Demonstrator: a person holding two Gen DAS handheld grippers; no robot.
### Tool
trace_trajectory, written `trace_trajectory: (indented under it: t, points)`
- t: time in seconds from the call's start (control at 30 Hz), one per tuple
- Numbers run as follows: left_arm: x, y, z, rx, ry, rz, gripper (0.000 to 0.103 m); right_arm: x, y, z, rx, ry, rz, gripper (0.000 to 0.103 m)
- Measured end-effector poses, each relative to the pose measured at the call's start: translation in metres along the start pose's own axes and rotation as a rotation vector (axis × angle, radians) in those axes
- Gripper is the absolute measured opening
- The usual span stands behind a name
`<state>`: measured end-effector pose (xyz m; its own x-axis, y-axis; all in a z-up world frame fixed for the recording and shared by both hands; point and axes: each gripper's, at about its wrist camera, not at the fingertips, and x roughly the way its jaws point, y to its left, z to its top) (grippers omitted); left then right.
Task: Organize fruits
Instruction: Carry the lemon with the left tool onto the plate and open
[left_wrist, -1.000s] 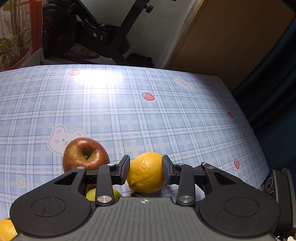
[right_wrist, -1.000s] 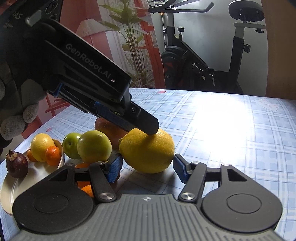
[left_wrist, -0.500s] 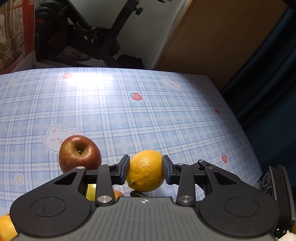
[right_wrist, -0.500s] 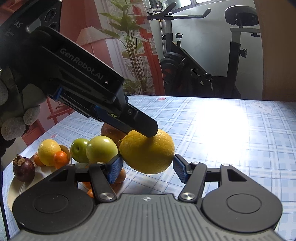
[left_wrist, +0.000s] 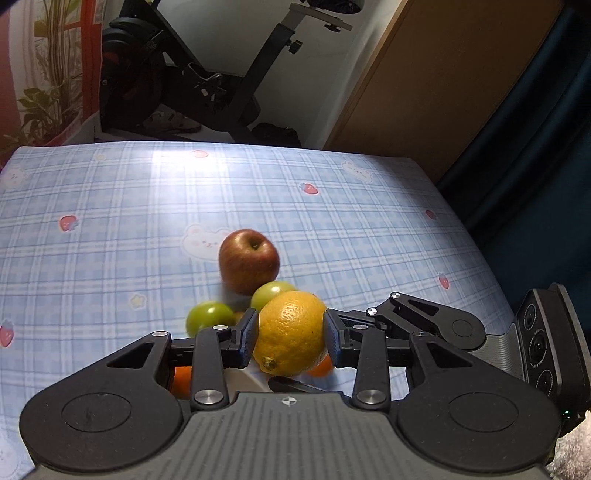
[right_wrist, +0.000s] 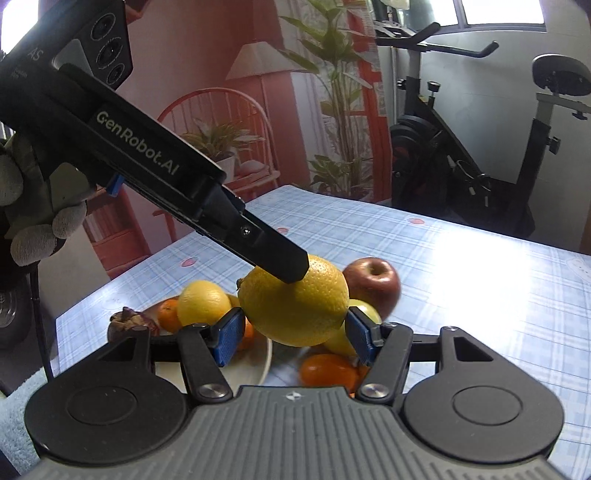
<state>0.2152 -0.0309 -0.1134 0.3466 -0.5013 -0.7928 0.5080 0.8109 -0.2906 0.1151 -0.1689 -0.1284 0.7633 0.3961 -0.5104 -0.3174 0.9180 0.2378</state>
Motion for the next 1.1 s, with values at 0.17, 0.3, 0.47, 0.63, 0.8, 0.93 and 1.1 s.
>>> trace_trajectory:
  t: [0.17, 0.3, 0.47, 0.63, 0.8, 0.93, 1.1]
  points:
    - [-0.01, 0.023, -0.025, -0.034, 0.031, 0.017, 0.04, 0.019, 0.028, -0.007, -0.047, 0.066, 0.042, 0.062]
    - [-0.013, 0.036, -0.039, -0.047, 0.05, 0.032, 0.04, 0.033, 0.042, -0.013, -0.048, 0.112, 0.073, 0.062]
    - [-0.016, 0.049, -0.048, -0.053, 0.059, 0.066, 0.04, 0.047, 0.055, -0.02, -0.021, 0.154, 0.113, 0.062]
    - [-0.021, 0.062, -0.058, -0.071, 0.072, 0.093, 0.04, 0.063, 0.06, -0.02, 0.017, 0.187, 0.148, 0.062]
    - [-0.023, 0.063, -0.061, -0.059, 0.077, 0.106, 0.04, 0.068, 0.064, -0.018, 0.014, 0.207, 0.156, 0.062]
    - [-0.021, 0.063, -0.064, -0.052, 0.082, 0.105, 0.04, 0.072, 0.067, -0.019, 0.004, 0.227, 0.162, 0.063]
    - [-0.022, 0.064, -0.067, -0.046, 0.084, 0.124, 0.04, 0.073, 0.072, -0.018, -0.016, 0.228, 0.161, 0.063]
